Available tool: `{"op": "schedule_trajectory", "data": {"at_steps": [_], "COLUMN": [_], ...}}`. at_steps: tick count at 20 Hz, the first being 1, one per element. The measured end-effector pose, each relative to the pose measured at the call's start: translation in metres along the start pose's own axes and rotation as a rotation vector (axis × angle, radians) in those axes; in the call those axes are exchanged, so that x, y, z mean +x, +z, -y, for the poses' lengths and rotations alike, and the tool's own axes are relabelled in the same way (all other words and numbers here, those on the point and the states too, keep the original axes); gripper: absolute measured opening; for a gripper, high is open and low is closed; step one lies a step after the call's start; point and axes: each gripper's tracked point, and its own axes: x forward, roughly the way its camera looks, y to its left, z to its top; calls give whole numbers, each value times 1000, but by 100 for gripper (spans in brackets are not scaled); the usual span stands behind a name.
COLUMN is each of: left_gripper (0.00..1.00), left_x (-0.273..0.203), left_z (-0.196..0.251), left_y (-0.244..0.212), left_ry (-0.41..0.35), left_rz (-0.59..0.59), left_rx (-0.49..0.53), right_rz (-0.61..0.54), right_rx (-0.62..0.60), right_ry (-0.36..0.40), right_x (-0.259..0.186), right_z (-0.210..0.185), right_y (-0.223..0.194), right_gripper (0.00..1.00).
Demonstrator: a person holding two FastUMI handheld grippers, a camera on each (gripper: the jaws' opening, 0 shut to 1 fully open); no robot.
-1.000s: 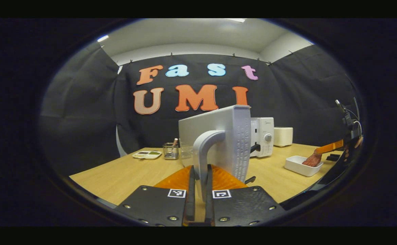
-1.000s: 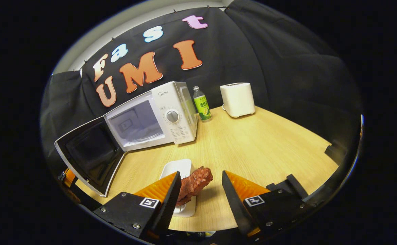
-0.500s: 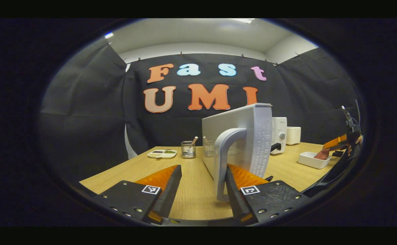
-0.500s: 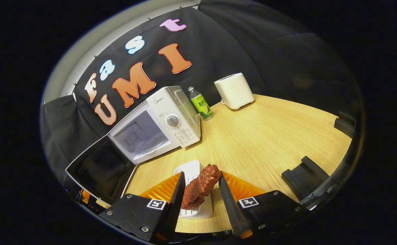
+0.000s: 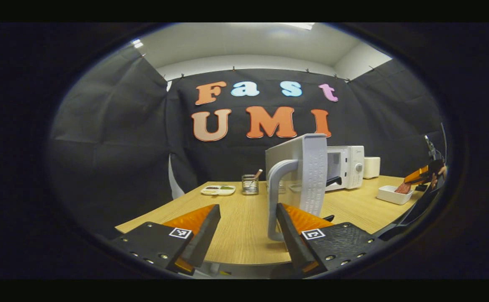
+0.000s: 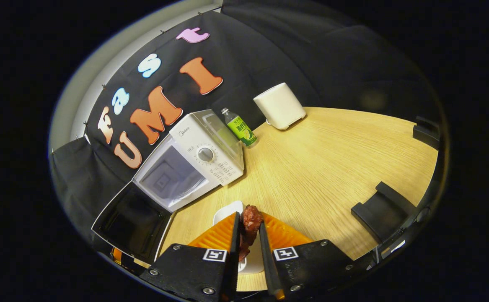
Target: Open the microwave oven with the left hand, put the food in, and close the microwave oven.
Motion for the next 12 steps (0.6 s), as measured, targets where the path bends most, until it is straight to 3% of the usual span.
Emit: {"op": "schedule_trajectory", "data": {"at_steps": [4,12], "left_gripper": [79,77], "left_x": [2,12], "left_z": [-23,-48], "left_y": [7,6], "left_ry": [40,104], "left_rz": [18,-5], "left_rx": [-9,38], "right_rz": [16,85], "right_rx": [22,-170], "right_ry": [59,82], "right_x": [2,2], "right_z": [-21,-69], "right_y": [7,40], "right_gripper": [18,16]}}
